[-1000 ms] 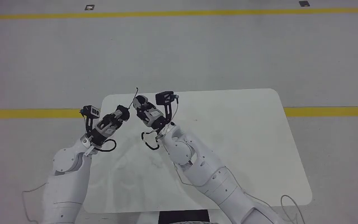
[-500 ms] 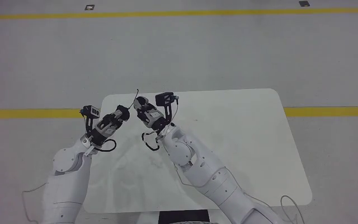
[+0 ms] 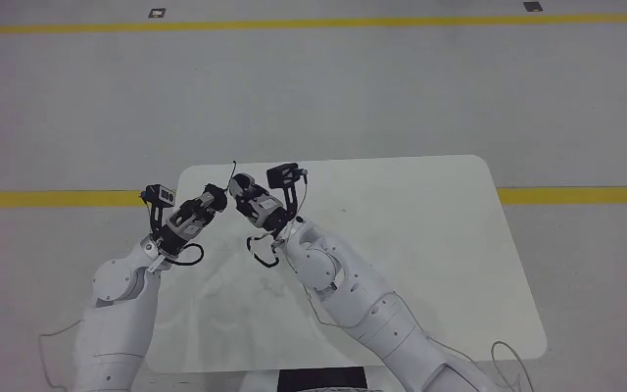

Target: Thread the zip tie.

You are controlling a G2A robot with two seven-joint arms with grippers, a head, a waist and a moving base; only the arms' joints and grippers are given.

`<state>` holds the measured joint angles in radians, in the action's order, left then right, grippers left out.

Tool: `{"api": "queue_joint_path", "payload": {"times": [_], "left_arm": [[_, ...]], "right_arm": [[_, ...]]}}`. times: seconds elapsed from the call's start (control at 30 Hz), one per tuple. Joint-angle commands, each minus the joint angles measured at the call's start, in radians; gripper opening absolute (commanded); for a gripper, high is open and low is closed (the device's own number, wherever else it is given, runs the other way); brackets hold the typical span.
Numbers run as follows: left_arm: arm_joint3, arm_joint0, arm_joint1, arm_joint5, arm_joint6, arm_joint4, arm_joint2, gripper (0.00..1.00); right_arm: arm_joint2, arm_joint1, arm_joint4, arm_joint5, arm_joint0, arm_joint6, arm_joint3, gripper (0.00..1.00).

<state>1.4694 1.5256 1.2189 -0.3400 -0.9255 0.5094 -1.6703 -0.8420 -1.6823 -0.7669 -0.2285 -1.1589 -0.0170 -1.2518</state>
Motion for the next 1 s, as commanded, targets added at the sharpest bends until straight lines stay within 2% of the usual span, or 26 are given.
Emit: {"api": "queue_joint_path", "payload": {"times": [0.0, 0.97], "left_arm": [[0.000, 0.000, 0.000, 0.000, 0.000, 0.000, 0.000, 0.00], [0.000, 0.000, 0.000, 0.000, 0.000, 0.000, 0.000, 0.00]], "right_arm": [[0.001, -0.001, -0.002, 0.010, 0.001, 0.000, 0.002, 0.00], [0.010, -0.004, -0.010, 0.036, -0.003, 0.015, 0.000, 0.00]]}}
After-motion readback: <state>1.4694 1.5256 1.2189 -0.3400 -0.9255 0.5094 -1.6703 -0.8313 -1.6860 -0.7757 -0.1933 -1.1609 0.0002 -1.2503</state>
